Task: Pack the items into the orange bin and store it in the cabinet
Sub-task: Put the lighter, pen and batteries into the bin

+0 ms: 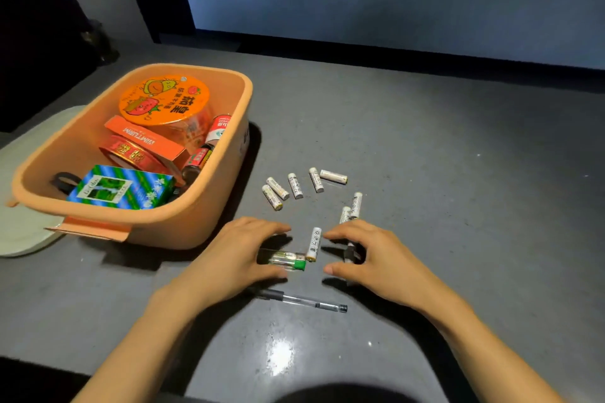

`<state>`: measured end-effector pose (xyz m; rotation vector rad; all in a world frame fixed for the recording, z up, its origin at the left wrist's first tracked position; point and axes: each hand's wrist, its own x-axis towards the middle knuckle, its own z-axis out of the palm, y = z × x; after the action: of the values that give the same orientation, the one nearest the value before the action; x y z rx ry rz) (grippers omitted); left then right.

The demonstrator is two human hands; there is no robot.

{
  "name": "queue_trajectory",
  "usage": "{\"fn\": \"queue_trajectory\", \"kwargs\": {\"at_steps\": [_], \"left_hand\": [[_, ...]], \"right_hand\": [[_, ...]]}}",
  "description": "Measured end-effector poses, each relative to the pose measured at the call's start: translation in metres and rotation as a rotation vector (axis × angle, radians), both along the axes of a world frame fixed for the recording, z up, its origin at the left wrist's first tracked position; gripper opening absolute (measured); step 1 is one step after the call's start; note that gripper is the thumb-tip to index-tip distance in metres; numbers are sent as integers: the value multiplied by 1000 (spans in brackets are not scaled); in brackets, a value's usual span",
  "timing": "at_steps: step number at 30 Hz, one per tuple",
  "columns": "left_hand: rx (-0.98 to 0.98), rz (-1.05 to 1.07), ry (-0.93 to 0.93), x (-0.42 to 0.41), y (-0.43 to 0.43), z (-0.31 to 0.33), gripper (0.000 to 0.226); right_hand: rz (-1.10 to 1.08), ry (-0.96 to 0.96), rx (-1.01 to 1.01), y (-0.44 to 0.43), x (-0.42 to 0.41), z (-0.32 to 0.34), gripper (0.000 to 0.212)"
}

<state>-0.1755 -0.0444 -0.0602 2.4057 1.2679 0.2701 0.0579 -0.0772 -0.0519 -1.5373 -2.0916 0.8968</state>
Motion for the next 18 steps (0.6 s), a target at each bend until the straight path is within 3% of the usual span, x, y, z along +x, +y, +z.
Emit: {"fn": "queue_trajectory", "kwargs": {"at_steps": [9, 18], "left_hand": [[-27, 108, -33, -5, -5, -13, 31], [47, 183, -110, -5, -16, 18, 24]], "right_hand": [[32, -80, 86, -26, -11, -33, 41], [-63, 10, 93, -23, -9, -36, 7]]}}
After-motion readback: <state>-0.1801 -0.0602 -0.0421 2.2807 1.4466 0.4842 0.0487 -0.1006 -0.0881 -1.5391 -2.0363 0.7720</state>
